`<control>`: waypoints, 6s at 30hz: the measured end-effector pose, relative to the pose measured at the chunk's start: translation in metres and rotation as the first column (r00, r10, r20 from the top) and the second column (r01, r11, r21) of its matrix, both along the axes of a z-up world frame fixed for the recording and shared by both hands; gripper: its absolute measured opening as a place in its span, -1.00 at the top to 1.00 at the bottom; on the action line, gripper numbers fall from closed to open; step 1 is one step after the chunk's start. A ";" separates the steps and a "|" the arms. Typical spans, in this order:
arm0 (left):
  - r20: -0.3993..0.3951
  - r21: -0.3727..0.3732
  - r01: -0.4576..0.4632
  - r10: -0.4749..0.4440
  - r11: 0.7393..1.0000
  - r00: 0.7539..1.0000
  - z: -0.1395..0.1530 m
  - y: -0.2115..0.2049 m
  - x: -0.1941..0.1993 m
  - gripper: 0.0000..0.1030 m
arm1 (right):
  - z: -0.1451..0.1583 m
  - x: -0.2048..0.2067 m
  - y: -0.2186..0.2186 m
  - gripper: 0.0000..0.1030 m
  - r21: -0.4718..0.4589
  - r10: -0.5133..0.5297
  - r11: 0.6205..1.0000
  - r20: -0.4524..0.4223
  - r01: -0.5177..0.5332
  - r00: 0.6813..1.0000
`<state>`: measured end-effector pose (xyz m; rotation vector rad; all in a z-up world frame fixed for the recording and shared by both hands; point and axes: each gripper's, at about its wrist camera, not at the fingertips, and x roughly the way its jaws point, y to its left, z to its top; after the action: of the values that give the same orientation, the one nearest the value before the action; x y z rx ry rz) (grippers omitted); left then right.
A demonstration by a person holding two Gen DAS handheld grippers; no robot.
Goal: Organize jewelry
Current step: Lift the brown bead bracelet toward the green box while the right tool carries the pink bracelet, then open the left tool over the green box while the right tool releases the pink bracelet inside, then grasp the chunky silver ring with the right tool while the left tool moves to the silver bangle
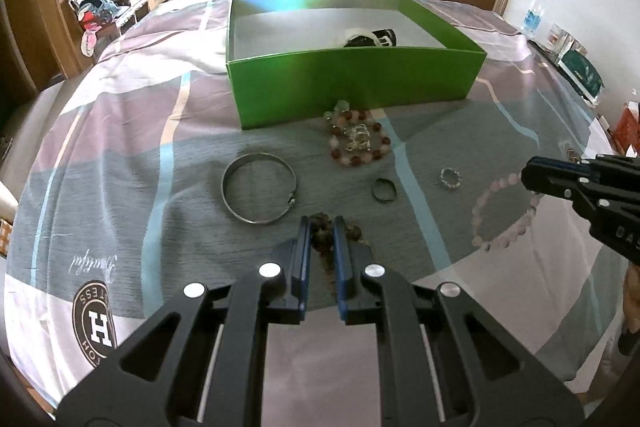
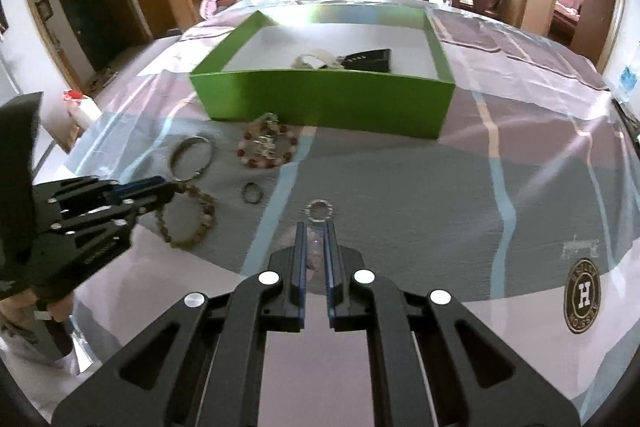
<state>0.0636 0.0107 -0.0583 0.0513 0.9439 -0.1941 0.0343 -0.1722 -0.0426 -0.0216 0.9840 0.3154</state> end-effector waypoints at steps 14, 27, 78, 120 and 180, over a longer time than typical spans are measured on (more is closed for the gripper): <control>-0.061 0.033 -0.013 0.015 0.999 0.998 -0.026 0.005 0.005 0.37 | -0.044 0.013 -0.022 0.27 -0.101 -0.115 0.989 -0.086 0.106 0.990; -0.074 0.048 0.008 -0.004 0.999 0.997 -0.035 -0.001 0.007 0.36 | -0.056 0.013 -0.013 0.63 -0.115 -0.078 0.991 -0.088 0.068 0.993; 0.187 0.044 0.054 -0.061 0.998 0.980 0.076 0.010 0.008 0.79 | 0.053 0.018 0.000 0.84 -0.014 0.011 1.000 0.143 -0.009 0.990; 0.028 0.060 -0.073 0.071 0.996 0.997 0.016 0.046 0.061 -0.24 | -0.041 0.116 0.079 0.58 0.014 0.080 0.997 -0.056 -0.079 0.995; -0.034 0.090 -0.126 0.130 0.988 0.991 -0.030 0.019 0.041 0.37 | -0.051 0.032 -0.013 0.73 0.032 -0.047 0.998 -0.104 0.051 0.993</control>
<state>0.1048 0.0292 -0.0883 0.0673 0.9919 -0.0351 0.0667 -0.1849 -0.0932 0.0510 1.0794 0.2910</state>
